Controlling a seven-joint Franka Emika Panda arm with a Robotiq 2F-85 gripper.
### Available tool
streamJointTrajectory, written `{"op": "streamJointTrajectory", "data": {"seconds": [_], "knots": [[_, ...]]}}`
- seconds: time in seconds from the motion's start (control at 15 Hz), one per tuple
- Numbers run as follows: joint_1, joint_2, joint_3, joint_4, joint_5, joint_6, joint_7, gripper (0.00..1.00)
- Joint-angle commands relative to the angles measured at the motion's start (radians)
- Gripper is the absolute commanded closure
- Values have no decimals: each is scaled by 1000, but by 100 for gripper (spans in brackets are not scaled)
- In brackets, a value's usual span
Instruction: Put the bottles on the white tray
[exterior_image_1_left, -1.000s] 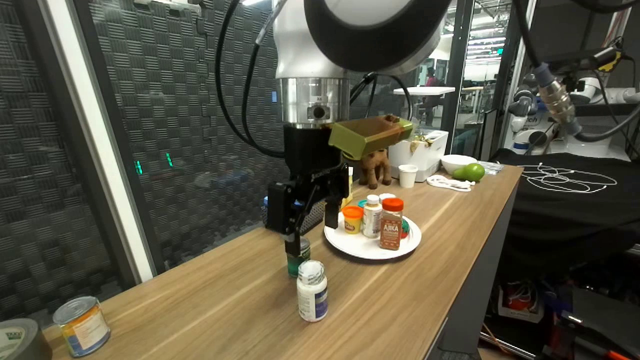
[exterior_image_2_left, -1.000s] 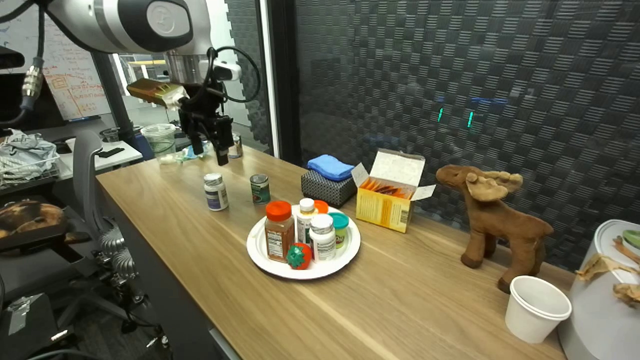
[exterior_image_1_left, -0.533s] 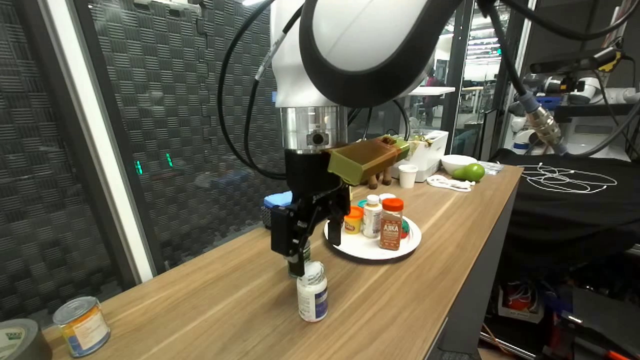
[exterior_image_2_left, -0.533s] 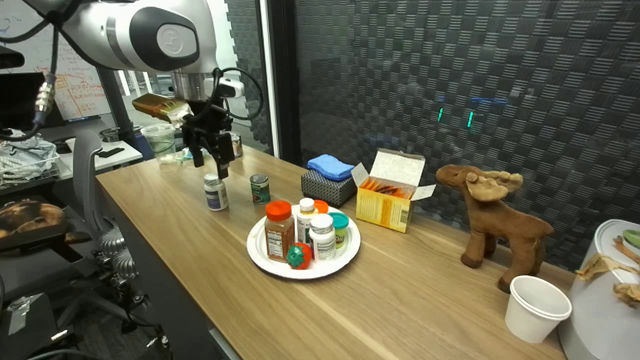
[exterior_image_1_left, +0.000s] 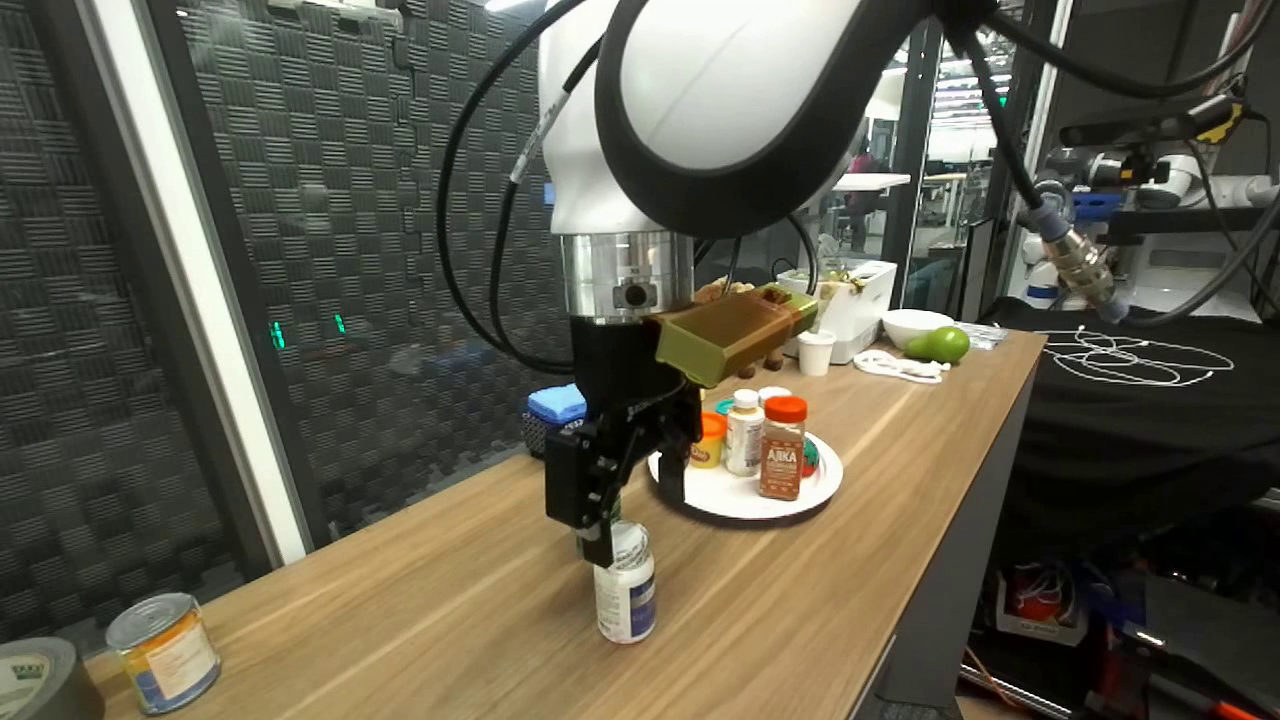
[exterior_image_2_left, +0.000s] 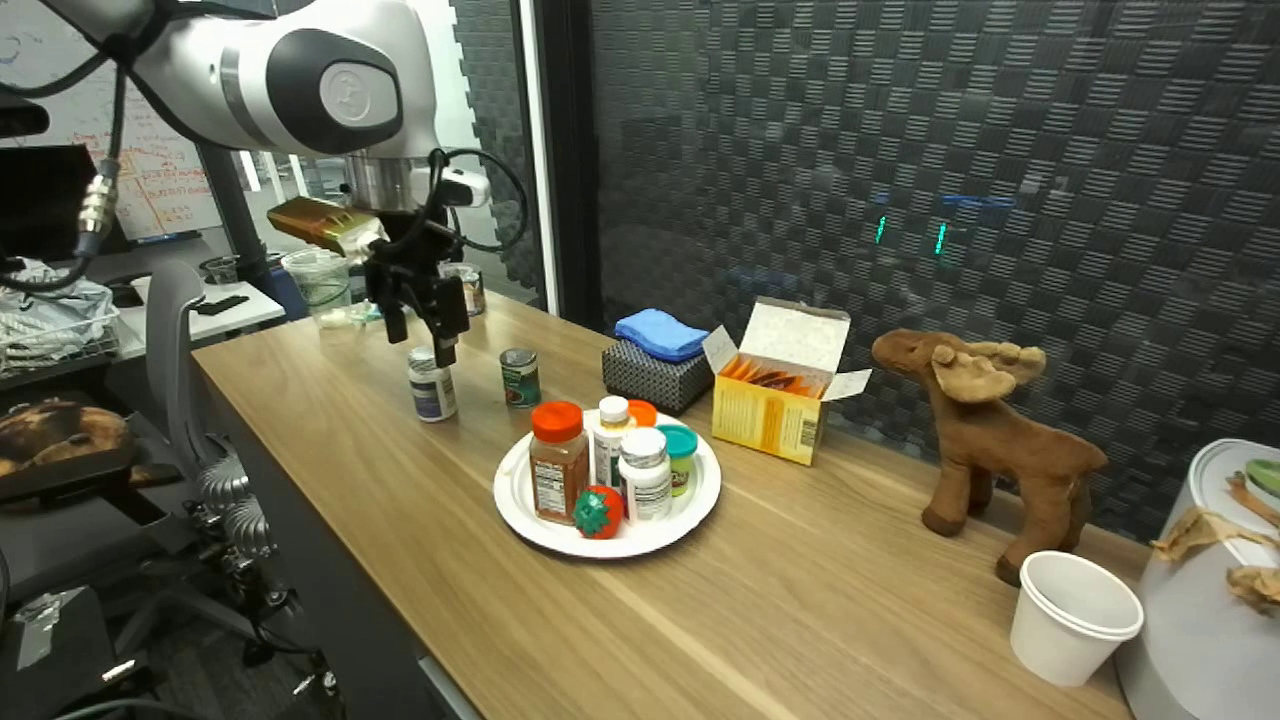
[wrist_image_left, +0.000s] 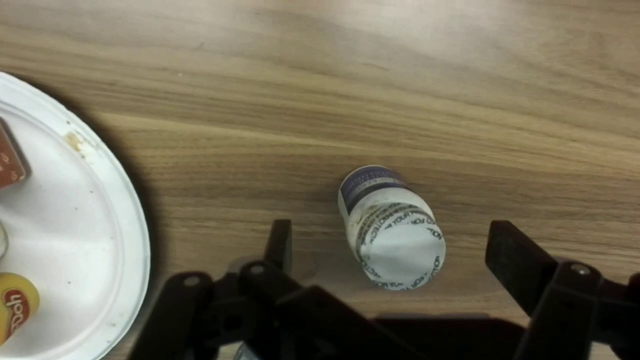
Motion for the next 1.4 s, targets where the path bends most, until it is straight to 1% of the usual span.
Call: {"op": "streamJointTrajectory", "data": {"seconds": [0.0,0.07,0.13,0.2,0.33,0.4,0.47,0.53,0.67,0.93,1.07,1.33], "knots": [[9,22,-1,36,15,-16,-13,0],[9,26,-1,39,15,-16,-13,0],[10,30,-2,41,14,-15,-12,9],[11,32,-2,42,13,-13,-10,27],[12,36,-4,45,9,-9,-7,42],[12,35,-5,45,8,-8,-6,51],[12,31,-6,44,7,-7,-5,58],[11,28,-6,43,5,-5,-5,67],[9,18,-6,40,9,-5,-10,80],[0,-15,-11,30,10,-28,-18,81],[-2,-40,-31,24,-25,-37,1,81],[-20,-78,-78,23,-80,-21,33,81]]}}
